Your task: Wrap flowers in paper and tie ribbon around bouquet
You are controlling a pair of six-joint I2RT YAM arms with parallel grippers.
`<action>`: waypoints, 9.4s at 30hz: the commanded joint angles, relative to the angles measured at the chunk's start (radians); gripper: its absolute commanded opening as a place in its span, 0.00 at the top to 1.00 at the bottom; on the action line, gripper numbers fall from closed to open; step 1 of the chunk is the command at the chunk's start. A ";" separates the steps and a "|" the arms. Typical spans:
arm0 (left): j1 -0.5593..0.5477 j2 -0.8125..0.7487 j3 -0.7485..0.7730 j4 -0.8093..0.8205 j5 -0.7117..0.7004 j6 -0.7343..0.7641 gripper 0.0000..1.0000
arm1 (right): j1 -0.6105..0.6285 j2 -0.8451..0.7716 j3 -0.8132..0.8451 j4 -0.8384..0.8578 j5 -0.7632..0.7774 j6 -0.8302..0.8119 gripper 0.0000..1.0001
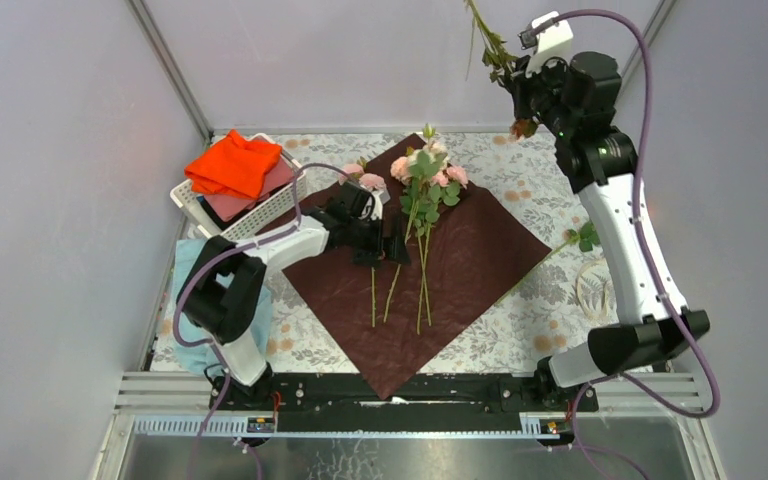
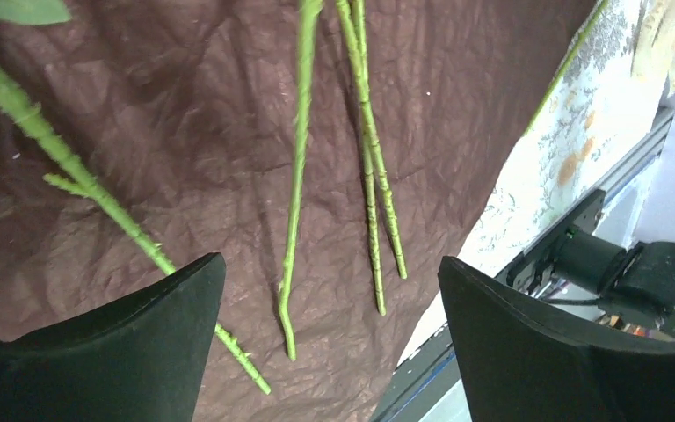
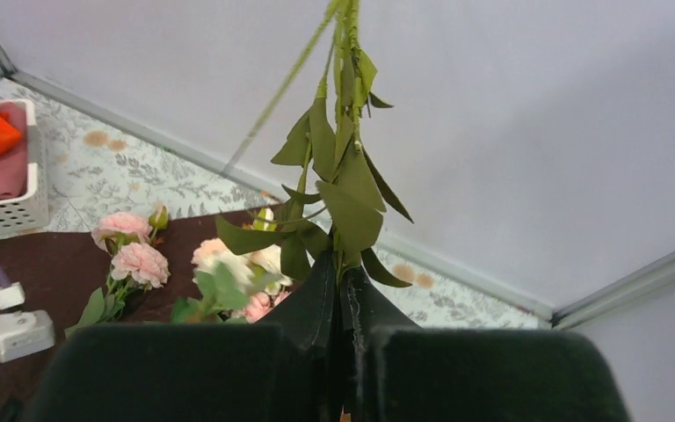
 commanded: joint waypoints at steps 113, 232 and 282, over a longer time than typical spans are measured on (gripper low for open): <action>0.376 -0.292 0.025 -0.005 -0.031 0.206 0.01 | -0.487 0.249 -0.686 0.083 0.338 0.549 0.07; 0.341 -0.251 -0.021 -0.355 0.180 0.821 0.07 | 1.019 -0.344 -1.258 0.100 -0.269 -0.729 0.24; 0.341 -0.269 -0.070 -0.345 0.182 0.836 0.05 | 1.028 -0.094 -1.147 0.135 -0.224 -0.949 0.30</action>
